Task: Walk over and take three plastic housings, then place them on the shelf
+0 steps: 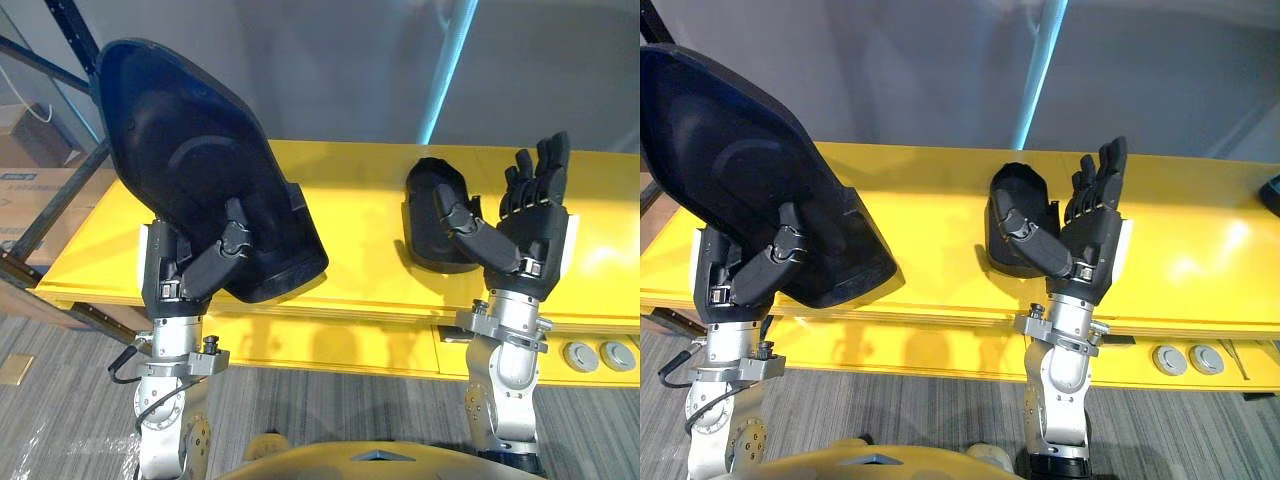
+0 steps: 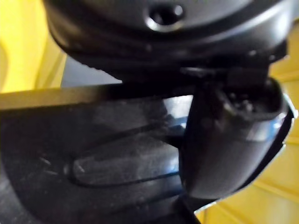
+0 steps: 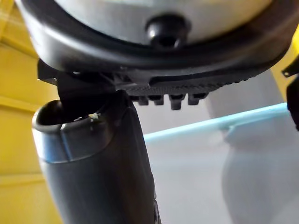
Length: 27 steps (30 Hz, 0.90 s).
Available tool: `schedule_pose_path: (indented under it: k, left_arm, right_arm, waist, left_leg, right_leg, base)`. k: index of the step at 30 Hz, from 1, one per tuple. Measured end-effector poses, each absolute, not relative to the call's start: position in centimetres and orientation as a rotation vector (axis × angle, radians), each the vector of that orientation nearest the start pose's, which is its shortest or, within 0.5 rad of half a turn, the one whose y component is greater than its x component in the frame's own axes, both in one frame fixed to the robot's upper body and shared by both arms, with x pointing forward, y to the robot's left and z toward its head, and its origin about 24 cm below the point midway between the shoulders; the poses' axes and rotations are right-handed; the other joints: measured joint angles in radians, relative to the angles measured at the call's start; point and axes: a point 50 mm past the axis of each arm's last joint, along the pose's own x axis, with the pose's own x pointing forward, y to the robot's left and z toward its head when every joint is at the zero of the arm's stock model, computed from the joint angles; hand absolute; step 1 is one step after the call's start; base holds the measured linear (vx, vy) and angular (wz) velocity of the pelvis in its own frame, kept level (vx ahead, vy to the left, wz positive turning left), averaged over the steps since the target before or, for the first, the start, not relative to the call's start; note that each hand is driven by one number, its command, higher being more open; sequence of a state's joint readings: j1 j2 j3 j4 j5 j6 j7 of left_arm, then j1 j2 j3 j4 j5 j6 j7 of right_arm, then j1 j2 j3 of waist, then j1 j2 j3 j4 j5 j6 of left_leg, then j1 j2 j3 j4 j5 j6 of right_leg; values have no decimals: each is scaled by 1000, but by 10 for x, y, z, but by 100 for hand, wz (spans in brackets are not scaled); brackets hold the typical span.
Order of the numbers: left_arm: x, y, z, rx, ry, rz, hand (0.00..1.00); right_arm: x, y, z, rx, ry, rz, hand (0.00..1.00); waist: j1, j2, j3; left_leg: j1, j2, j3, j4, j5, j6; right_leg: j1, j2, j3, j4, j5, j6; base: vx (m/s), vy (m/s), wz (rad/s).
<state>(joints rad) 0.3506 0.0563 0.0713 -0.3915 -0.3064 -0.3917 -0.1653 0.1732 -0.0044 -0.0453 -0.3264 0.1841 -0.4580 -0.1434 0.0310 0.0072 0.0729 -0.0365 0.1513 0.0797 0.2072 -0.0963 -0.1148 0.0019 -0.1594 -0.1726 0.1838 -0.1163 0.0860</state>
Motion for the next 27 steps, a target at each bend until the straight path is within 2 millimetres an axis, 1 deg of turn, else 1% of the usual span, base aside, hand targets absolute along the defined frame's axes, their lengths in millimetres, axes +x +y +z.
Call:
schedule_pose_path:
  k: [1,2,3,4,5,6,7,8,9,10,11,12,13,14,16,19,21,24,26,27]
  left_arm:
    - [174,189,98,-141,-465,11,0]
    - [175,187,96,-149,-445,11,0]
    - [176,186,95,-143,-430,13,0]
    - [176,185,92,-133,-403,11,0]
    - [178,183,90,-129,-379,-1,0]
    - [178,181,90,-131,-374,-7,0]
    - [179,180,90,-133,-370,-15,0]
    - [179,180,90,-134,-368,-18,0]
    - [180,180,89,-133,-360,-26,0]
    - [181,181,88,-128,-343,-33,0]
    - [181,181,88,-124,-336,-37,0]
    - [181,185,86,-104,-313,-48,0]
    - [181,189,86,-91,-300,-53,0]
    - [181,190,85,-88,-295,-54,0]
    - [181,195,85,-76,-278,-45,0]
    - [186,195,84,-75,-253,-56,0]
    - [192,197,81,-71,-226,-65,0]
    - [201,204,69,-96,-162,-37,0]
    - [208,207,64,-164,-132,-38,0]
    - [214,207,61,-231,-114,-57,0]
  right_arm:
    - [198,-183,123,205,-643,-235,100]
    - [196,-182,130,201,-678,-219,100]
    - [195,-182,132,195,-691,-212,100]
    - [194,-182,135,189,-706,-203,100]
    - [192,-182,141,181,-739,-192,100]
    - [191,-182,143,177,-753,-189,100]
    - [189,-183,147,174,-780,-185,100]
    - [189,-183,148,178,-791,-184,100]
    - [190,-183,150,187,-802,-184,100]
    - [190,-182,150,190,-805,-177,100]
    - [191,-181,150,193,-805,-173,100]
    - [191,-176,149,213,-799,-156,100]
    - [191,-170,148,238,-790,-133,100]
    - [191,-167,147,249,-783,-119,100]
    - [192,-154,142,269,-738,-71,100]
    - [193,-152,139,251,-698,-36,100]
    - [194,-153,137,236,-678,-22,100]
    - [197,-152,133,188,-628,48,100]
    - [199,-152,132,186,-606,97,100]
    - [200,-152,131,185,-587,132,100]
  waist:
    - [-9,0,25]
    - [-8,12,49]
    - [-5,17,56]
    - [-6,24,58]
    - [-14,29,59]
    - [-14,33,57]
    - [-17,46,54]
    - [-22,46,53]
    - [-30,39,55]
    - [-29,35,53]
    - [-30,34,53]
    - [-30,33,52]
    - [-33,32,50]
    - [-32,32,50]
    - [-36,26,41]
    - [-39,17,33]
    - [-40,21,29]
    - [-63,33,21]
    - [-67,39,17]
    - [-69,42,16]
  left_leg:
    - [-67,4,-11,144,-15,23]
    - [-130,21,-20,271,-17,27]
    - [-143,29,-22,302,-17,28]
    - [-140,34,-22,297,-17,29]
    - [-115,32,-2,236,-23,36]
    - [-105,31,10,208,-28,38]
    - [-72,21,27,145,-32,32]
    - [-52,12,34,109,-32,30]
    - [-22,-9,55,50,-19,9]
    - [-13,-28,71,34,-15,14]
    - [-11,-34,77,32,-15,16]
    - [-6,-48,94,32,-21,26]
    - [1,-56,113,28,-24,32]
    - [7,-58,122,22,-25,33]
    - [12,-60,146,7,-22,38]
    - [10,-63,151,-6,-13,41]
    - [11,-67,152,-21,-4,41]
    - [14,-70,158,-38,3,40]
    - [11,-68,163,-41,4,38]
    - [11,-69,170,-50,9,38]
  right_leg:
    - [3,-2,2,10,-11,-9]
    - [3,-1,9,20,-14,-11]
    - [2,0,11,26,-15,-9]
    - [0,0,11,33,-17,-7]
    - [-10,-7,11,45,-20,-4]
    - [-20,-9,13,50,-19,-4]
    - [-32,-18,18,64,-20,1]
    - [-37,-26,20,72,-22,7]
    - [-45,-48,27,85,-22,19]
    - [-52,-64,43,80,-13,34]
    - [-52,-69,46,76,-9,39]
    - [-51,-82,63,64,3,56]
    - [-51,-84,73,49,18,66]
    - [-47,-85,80,36,28,67]
    - [-34,-84,91,-21,68,74]
    - [-33,-83,93,-52,87,76]
    - [-34,-83,93,-66,95,77]
    - [-36,-83,93,-72,97,79]
    - [-47,-82,100,-74,100,80]
    - [-57,-82,107,-74,103,80]
  base:
    - [-137,-6,0]
    - [-165,23,-7]
    - [-167,41,-12]
    - [-116,49,2]
    - [-97,36,4]
    - [-89,85,1]
    - [-58,73,-6]
    - [-68,133,0]
    - [-48,126,-9]
    - [-53,154,-13]
    - [-36,135,-27]
    - [-19,114,-29]
    - [-15,98,-33]
    - [5,79,-37]
    - [20,71,-28]
    - [14,17,-6]
    - [0,0,0]
    - [4,-1,-2]
    - [6,-5,-12]
    - [-4,-1,-13]
